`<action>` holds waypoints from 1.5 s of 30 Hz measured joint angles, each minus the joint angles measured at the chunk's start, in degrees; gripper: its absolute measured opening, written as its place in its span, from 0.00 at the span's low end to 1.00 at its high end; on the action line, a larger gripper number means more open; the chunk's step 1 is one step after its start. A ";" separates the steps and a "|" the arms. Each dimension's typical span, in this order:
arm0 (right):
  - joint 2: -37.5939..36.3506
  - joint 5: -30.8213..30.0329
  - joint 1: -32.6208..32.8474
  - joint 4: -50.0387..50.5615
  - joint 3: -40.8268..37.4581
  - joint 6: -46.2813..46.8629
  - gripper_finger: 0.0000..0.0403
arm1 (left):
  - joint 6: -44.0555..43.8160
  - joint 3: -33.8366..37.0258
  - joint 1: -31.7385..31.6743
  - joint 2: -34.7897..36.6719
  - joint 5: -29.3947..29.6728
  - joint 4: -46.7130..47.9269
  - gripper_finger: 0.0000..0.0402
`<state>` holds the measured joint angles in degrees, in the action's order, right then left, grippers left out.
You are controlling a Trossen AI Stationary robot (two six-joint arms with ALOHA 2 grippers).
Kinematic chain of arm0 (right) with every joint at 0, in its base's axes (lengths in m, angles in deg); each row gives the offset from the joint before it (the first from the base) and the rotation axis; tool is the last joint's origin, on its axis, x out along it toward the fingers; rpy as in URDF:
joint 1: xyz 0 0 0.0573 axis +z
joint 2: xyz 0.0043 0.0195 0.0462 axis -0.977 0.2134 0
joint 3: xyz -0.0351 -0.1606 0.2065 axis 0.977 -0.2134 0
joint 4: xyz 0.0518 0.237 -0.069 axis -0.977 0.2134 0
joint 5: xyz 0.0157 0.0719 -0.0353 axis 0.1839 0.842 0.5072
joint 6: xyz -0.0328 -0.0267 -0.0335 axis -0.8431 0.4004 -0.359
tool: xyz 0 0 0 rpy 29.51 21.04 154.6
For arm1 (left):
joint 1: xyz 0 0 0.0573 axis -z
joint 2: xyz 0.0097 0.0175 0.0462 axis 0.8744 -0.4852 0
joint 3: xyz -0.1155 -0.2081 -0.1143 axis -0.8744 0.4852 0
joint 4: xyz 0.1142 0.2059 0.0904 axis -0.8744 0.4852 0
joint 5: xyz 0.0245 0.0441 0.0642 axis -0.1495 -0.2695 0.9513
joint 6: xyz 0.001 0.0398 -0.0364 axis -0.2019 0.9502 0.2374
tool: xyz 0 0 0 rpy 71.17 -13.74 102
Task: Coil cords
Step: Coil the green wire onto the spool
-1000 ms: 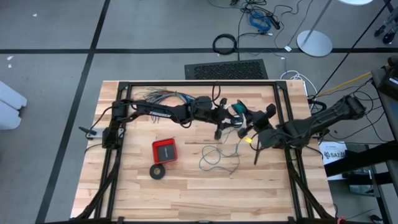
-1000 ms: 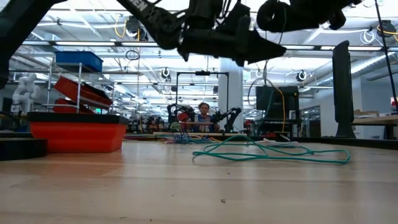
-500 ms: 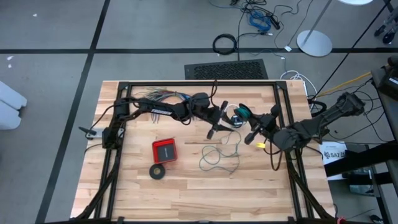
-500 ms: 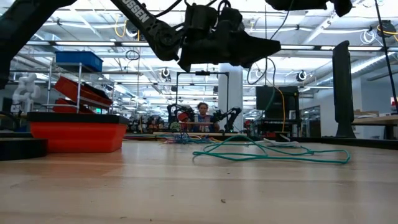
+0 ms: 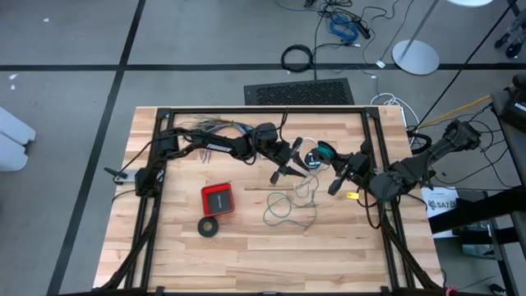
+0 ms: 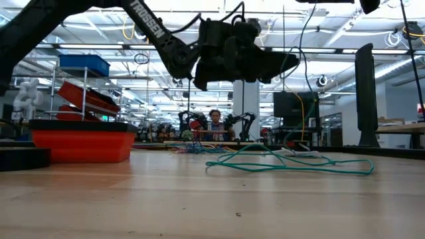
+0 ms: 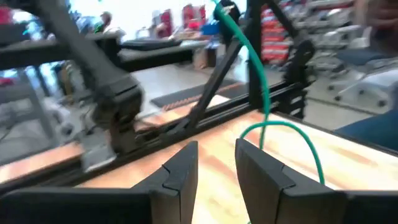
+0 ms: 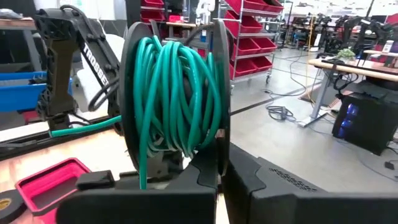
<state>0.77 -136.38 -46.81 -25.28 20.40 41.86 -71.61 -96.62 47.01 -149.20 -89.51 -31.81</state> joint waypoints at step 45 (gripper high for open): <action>1.09 0.82 -0.17 -0.07 0.00 -0.02 0.00 | -11.92 0.01 3.39 -3.88 3.07 -13.86 0.15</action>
<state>1.86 -135.56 -46.98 -25.36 20.40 41.84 -83.53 -96.61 50.39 -153.08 -86.44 -45.67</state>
